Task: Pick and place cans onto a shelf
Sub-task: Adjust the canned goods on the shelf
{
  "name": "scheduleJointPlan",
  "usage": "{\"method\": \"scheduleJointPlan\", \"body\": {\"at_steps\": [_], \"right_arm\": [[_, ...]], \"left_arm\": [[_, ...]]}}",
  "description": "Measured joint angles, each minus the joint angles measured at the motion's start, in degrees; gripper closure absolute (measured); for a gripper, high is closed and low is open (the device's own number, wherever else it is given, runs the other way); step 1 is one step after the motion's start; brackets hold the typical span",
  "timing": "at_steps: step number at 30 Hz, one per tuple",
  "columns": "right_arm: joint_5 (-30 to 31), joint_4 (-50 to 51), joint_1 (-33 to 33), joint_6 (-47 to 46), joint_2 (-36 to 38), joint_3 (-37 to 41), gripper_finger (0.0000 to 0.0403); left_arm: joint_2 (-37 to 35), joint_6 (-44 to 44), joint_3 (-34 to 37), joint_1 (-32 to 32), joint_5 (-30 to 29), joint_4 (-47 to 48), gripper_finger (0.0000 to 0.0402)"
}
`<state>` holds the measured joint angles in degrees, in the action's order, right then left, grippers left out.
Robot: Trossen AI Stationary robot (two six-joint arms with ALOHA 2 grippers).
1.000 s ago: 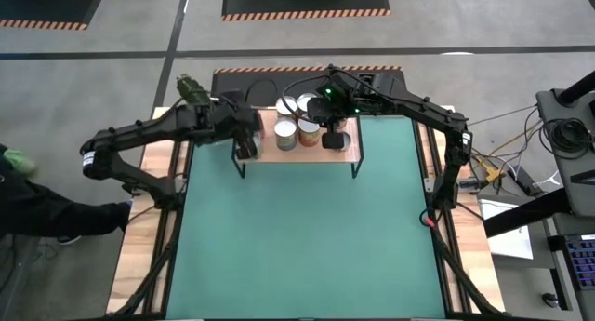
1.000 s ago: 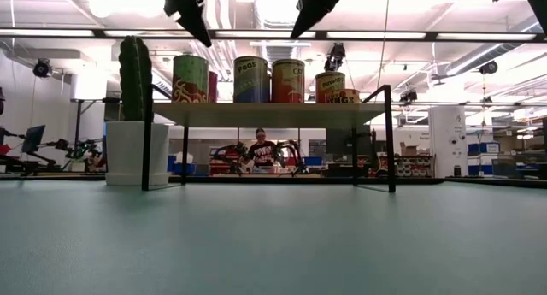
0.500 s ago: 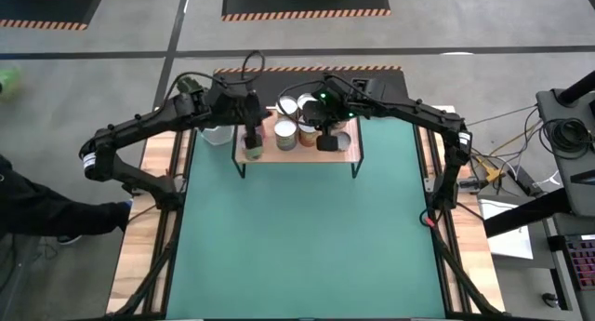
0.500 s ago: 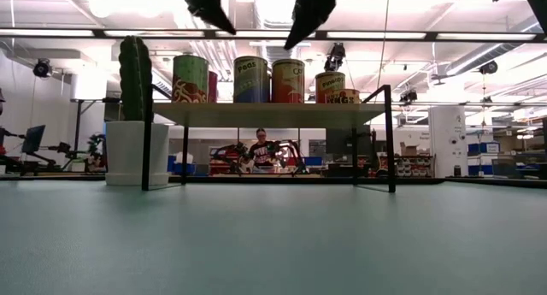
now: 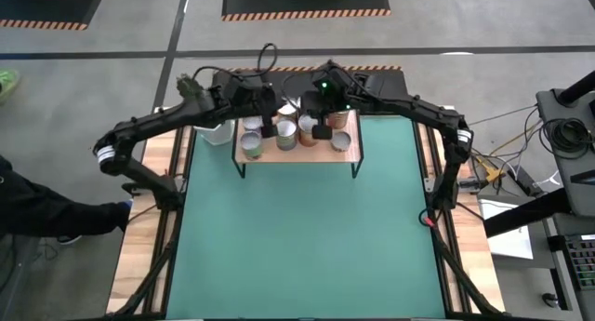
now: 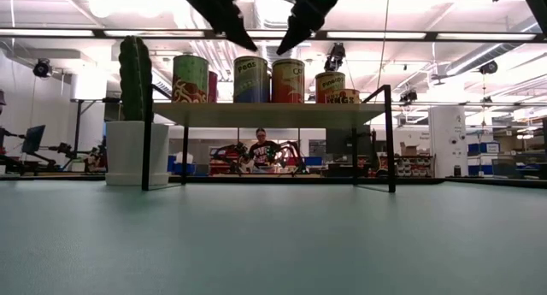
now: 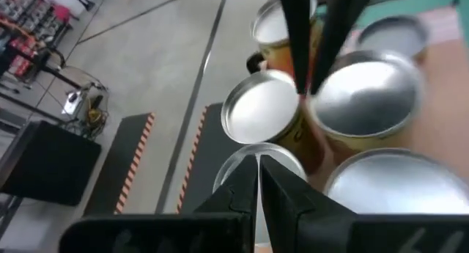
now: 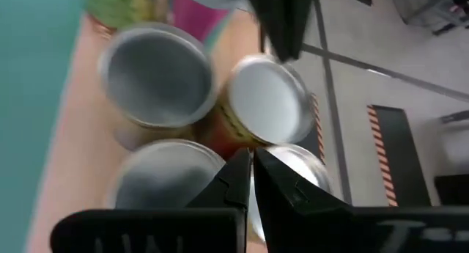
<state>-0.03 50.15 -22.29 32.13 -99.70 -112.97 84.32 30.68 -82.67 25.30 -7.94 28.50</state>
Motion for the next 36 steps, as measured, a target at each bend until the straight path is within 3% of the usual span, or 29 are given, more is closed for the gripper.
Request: {"method": "scheduleJointPlan", "body": {"at_steps": [12, 20, 27, 36], "right_arm": [[-5.4, -5.4, -6.0, 1.5, 0.0, 6.2, 0.0394], [-6.0, -7.4, -6.1, 1.3, 0.2, 9.0, 0.0394], [-6.0, -5.2, -6.1, -0.6, 0.2, 8.2, 0.0394], [-6.0, -3.3, -4.6, -1.6, 0.2, 7.3, 0.0394]], "left_arm": [[6.5, 1.6, -1.7, 3.3, 0.0, -1.4, 0.0402], [6.9, 1.1, -1.7, 3.3, 0.0, 1.6, 0.0402], [6.8, -0.4, -1.7, 3.1, 4.2, 3.9, 0.0402], [6.7, -1.8, -1.7, 2.6, 4.4, 4.8, 0.0402]]}}
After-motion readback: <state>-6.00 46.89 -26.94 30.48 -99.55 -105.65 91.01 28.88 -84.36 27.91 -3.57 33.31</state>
